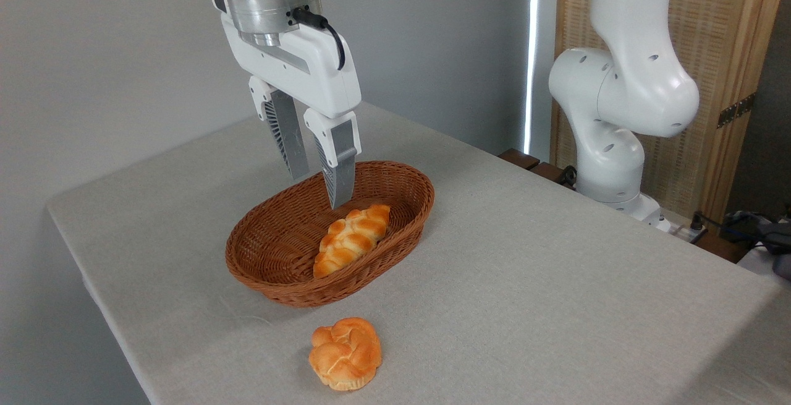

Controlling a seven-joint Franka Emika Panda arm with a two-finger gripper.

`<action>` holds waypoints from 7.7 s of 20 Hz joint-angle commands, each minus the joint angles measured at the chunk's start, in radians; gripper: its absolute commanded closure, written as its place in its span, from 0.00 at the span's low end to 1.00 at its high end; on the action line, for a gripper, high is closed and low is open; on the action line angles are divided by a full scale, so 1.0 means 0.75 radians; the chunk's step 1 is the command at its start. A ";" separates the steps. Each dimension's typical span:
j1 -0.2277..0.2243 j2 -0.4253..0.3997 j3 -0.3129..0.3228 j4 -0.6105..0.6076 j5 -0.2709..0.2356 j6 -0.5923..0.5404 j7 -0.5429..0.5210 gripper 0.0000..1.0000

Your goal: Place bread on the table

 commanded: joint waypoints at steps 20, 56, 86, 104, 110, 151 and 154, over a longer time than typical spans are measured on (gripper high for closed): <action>-0.028 -0.047 0.014 -0.081 0.006 0.017 -0.011 0.00; -0.332 -0.297 -0.003 -1.006 0.002 0.855 -0.001 0.00; -0.341 -0.286 -0.003 -1.008 0.000 0.856 0.036 0.67; -0.324 -0.296 0.016 -0.869 0.000 0.701 0.104 0.66; -0.324 -0.288 0.120 -0.622 -0.002 0.306 0.177 0.65; -0.333 -0.335 0.541 -0.585 0.323 0.107 1.208 0.16; -0.335 -0.335 0.541 -0.585 0.323 0.109 1.206 0.15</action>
